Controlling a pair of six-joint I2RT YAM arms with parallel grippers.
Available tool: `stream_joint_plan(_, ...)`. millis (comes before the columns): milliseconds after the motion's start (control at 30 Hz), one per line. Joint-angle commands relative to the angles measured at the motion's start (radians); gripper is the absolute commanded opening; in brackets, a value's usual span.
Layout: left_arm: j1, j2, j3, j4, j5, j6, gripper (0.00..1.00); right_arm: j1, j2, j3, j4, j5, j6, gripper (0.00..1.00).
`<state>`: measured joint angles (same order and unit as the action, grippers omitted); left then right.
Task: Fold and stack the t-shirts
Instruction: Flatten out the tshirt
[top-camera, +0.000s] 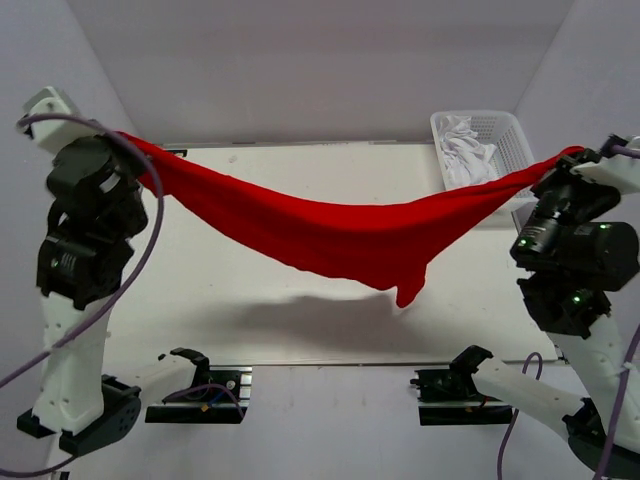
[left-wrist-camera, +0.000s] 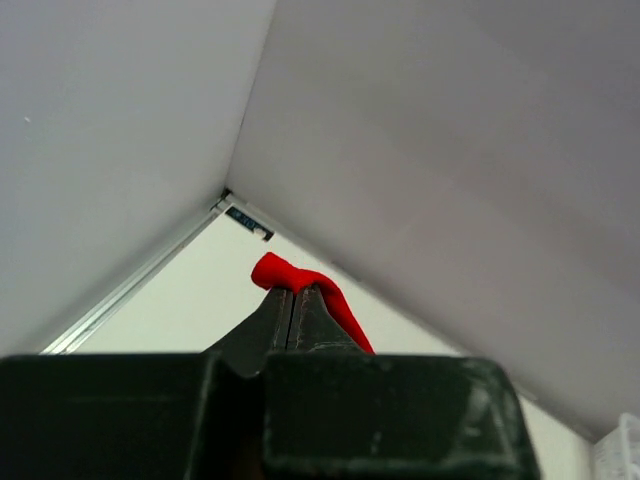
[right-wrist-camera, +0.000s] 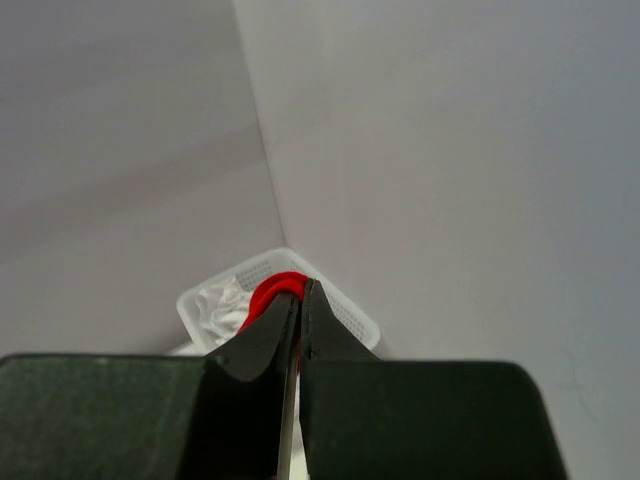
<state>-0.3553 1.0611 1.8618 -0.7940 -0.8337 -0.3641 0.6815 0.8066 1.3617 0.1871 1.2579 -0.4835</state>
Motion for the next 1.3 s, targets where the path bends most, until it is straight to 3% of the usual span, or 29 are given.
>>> stream_joint_plan(0, 0.007, 0.051, -0.003, -0.002, -0.007, -0.013, 0.0, -0.007, 0.011, -0.053, 0.198, 0.026, -0.12, 0.0)
stream_joint_plan(67, 0.007, 0.077, 0.01, -0.011, -0.047, -0.013, 0.0, -0.008, 0.031, -0.075, 0.308, 0.023, -0.17, 0.0)
stream_joint_plan(167, 0.007, 0.12, 0.01, -0.002, -0.082, -0.013, 0.0, -0.017, 0.091, -0.084, 0.342, 0.018, -0.181, 0.0)
stream_joint_plan(300, 0.007, 0.146, -0.071, 0.071, -0.091, -0.013, 0.0, -0.06, 0.164, -0.179, 0.463, -0.002, -0.227, 0.0)
stream_joint_plan(567, 0.016, 0.312, -0.122, 0.145, -0.137, -0.022, 0.0, -0.189, 0.425, -0.162, 0.511, -0.008, -0.172, 0.0)
stream_joint_plan(833, 0.045, 0.56, 0.002, 0.165, -0.091, -0.022, 0.0, -0.325, 0.658, -0.047, 0.391, -0.038, -0.021, 0.0)
stream_joint_plan(1033, 0.102, 0.804, 0.195, 0.179, 0.028, -0.022, 0.0, -0.404, 0.81, 0.085, 0.276, -0.136, 0.109, 0.0)
stream_joint_plan(1167, 0.144, 0.965, 0.354, 0.191, 0.091, -0.012, 0.0, -0.442, 0.902, 0.161, 0.285, -0.21, 0.164, 0.0)
stream_joint_plan(1267, 0.153, 1.051, 0.379, 0.257, 0.151, 0.001, 0.04, -0.45, 0.985, 0.201, 0.314, -0.271, 0.183, 0.0)
